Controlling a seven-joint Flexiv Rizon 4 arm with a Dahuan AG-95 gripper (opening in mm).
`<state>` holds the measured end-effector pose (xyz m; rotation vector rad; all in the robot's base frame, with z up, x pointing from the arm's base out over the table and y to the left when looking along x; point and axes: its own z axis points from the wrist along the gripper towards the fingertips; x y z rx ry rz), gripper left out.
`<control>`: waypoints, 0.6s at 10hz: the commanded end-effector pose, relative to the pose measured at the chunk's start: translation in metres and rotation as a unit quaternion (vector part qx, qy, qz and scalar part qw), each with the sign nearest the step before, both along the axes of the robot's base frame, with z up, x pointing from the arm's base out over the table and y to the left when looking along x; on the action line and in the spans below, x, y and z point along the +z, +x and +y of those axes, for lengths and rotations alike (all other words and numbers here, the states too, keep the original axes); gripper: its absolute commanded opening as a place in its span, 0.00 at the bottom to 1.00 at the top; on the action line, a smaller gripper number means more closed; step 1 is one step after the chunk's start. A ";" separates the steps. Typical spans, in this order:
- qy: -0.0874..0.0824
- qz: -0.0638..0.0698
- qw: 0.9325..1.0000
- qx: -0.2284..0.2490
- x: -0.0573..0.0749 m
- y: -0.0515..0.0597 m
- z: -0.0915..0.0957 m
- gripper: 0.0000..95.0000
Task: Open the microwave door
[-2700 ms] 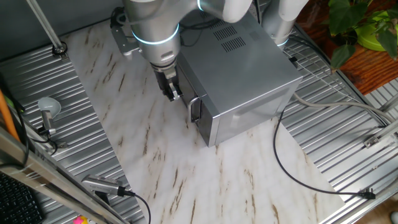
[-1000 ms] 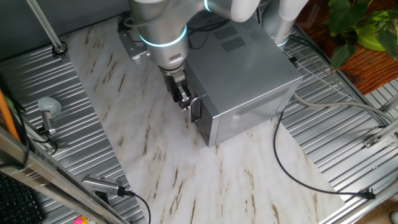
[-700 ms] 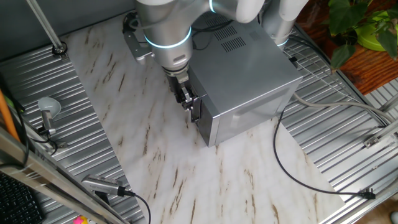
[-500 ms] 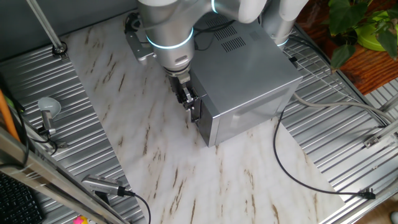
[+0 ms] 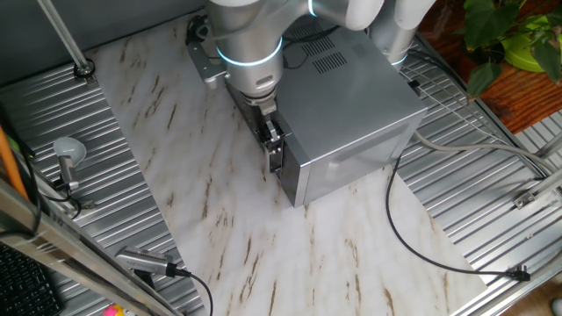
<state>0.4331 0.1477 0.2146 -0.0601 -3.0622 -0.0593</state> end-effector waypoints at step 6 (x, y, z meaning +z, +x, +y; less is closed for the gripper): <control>0.000 0.000 1.000 -0.002 -0.004 0.003 0.002 0.20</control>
